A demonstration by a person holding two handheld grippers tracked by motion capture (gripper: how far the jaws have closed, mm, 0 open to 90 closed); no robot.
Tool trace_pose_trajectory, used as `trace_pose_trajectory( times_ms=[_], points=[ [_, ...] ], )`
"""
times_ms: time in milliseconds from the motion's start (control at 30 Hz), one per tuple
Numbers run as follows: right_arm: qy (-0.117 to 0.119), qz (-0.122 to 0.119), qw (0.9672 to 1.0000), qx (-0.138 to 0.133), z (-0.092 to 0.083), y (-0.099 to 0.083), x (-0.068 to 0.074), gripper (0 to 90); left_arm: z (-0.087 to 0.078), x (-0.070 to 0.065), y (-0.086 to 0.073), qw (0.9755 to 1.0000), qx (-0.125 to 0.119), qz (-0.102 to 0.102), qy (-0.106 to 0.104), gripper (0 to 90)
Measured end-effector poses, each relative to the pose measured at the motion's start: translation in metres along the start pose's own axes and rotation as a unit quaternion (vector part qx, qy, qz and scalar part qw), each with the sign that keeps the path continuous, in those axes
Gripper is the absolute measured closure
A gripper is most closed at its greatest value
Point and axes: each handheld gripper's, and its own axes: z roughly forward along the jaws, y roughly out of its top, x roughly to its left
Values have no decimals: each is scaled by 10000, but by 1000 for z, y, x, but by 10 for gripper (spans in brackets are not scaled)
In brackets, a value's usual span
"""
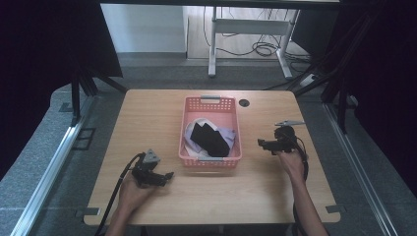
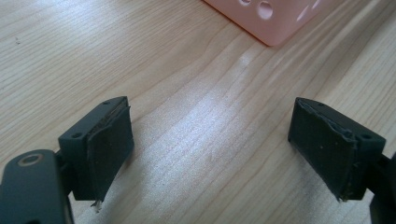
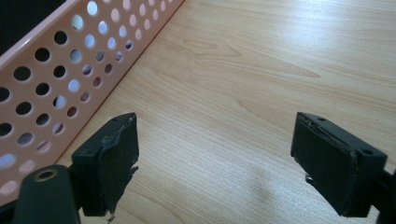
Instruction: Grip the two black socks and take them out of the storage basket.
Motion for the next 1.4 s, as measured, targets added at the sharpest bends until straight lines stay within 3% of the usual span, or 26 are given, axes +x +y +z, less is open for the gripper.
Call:
trace_pose_trajectory(
  times_ms=[933, 1400],
  points=[
    [56, -180, 9998, 43, 3, 5, 11, 113, 0, 0, 0, 10000, 5, 1, 0, 138],
    [176, -540, 9984, 36, -6, 18, 27, 38, 0, 0, 0, 10000, 5, 3, -1, 138]
  ],
)
